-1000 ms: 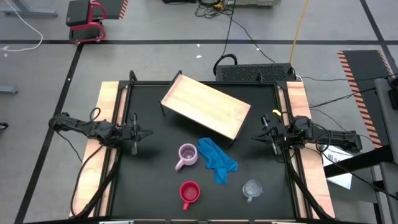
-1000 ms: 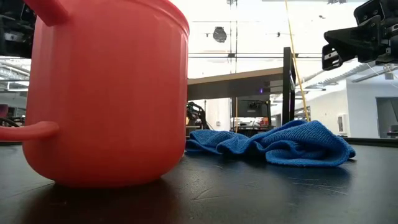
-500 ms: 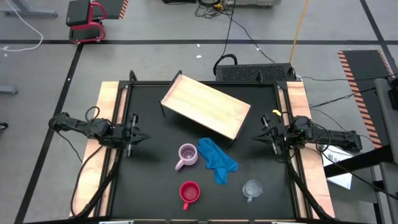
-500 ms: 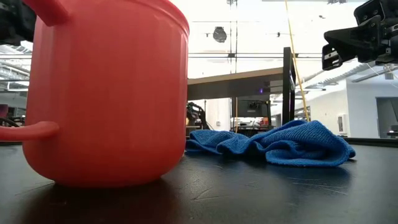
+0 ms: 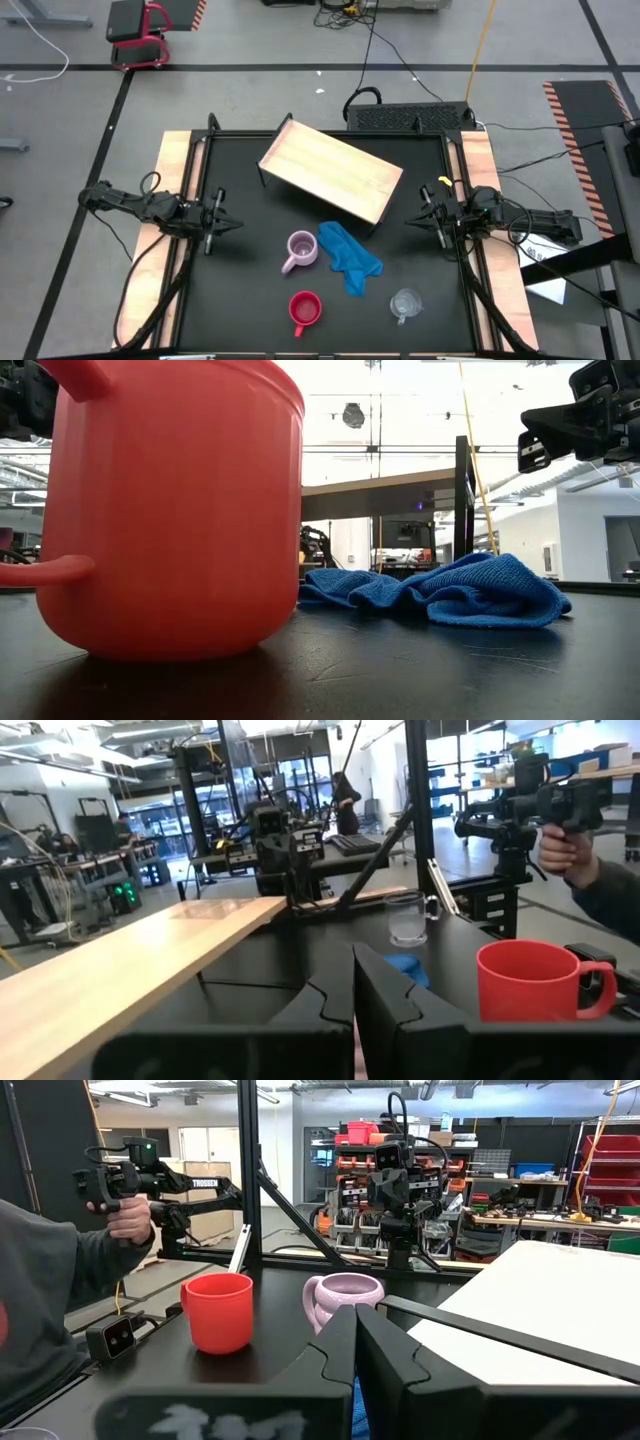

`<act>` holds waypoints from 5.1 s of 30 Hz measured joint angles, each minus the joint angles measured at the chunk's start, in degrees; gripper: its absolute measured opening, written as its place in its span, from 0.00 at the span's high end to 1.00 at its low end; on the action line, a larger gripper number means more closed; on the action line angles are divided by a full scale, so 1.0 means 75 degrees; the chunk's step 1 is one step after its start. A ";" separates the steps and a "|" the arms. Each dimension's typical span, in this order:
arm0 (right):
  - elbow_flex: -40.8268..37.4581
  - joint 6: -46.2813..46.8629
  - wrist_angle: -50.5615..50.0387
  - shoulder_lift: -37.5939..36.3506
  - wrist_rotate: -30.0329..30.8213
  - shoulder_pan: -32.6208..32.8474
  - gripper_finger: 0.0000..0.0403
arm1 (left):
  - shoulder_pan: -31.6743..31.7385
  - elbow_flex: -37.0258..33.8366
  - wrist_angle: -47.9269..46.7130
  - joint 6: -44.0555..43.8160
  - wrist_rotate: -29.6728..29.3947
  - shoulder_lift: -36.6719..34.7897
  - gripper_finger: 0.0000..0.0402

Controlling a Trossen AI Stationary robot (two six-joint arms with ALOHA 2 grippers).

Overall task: Stack small to large cups/mugs on shelf
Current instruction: Put the pink mug on the shelf

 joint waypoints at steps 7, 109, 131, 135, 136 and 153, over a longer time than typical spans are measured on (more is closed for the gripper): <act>0.0001 -0.0029 -0.0002 0.0002 0.0000 -0.0001 1.00 | 0.0000 0.0000 0.0501 -0.0194 -0.0097 0.0000 1.00; 0.0001 0.0169 -0.0224 0.0322 0.0006 0.0000 1.00 | 0.2382 1.0520 -0.7309 0.2198 0.3655 1.2814 0.93; 0.0001 0.0172 -0.0221 0.0326 0.0003 0.0000 1.00 | 0.2183 1.0512 -0.7305 0.2206 0.3228 1.3149 0.92; 0.0001 0.0173 -0.0221 0.0326 0.0003 -0.0002 1.00 | 0.2200 1.0512 -0.7305 0.2163 0.3231 1.3149 0.91; 0.0001 0.0175 -0.0221 0.0326 0.0003 -0.0001 1.00 | 0.2200 1.0512 -0.7305 0.2163 0.3232 1.3149 0.91; 0.0001 0.0375 -0.0221 0.0326 0.0003 0.0000 1.00 | 0.2401 1.0512 -0.7323 0.2337 0.3089 1.3146 0.48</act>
